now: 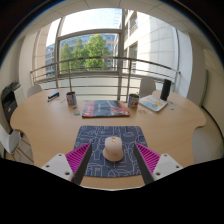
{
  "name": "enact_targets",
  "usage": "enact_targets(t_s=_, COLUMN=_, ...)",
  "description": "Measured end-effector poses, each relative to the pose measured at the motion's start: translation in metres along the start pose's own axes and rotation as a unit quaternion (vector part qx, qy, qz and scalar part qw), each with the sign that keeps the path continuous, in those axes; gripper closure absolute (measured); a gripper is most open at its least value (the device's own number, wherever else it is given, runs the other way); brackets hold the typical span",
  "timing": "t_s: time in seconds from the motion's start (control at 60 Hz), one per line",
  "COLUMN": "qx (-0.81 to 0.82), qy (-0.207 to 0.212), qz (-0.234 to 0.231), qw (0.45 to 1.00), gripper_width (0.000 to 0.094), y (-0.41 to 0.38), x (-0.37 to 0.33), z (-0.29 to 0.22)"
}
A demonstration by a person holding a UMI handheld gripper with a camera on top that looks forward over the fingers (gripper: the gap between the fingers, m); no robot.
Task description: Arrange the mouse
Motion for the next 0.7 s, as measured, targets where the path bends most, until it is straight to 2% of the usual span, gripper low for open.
enact_targets(t_s=0.233, qx=-0.004, qy=0.013, qz=0.029, qw=1.000, gripper_width=0.0087, y=-0.015, x=-0.114, z=0.032)
enact_targets(t_s=0.383, qx=0.001, qy=0.007, qz=0.035, qw=0.999, gripper_width=0.0088, y=-0.026, x=-0.170, z=0.061)
enact_targets(t_s=0.7, qx=-0.009, qy=0.010, qz=0.039, qw=0.999, gripper_width=0.0088, y=-0.038, x=-0.220, z=0.086)
Point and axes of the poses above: the point between the fingertips, and its own axes, seen from behind it with the camera up: y to the right, z down, x forward, the way the camera looks, the point moved 4 cm from there along -x, backward, against the way the camera looks, and after that the axes turned 7 degrees about -y, right-handed, at the moved point
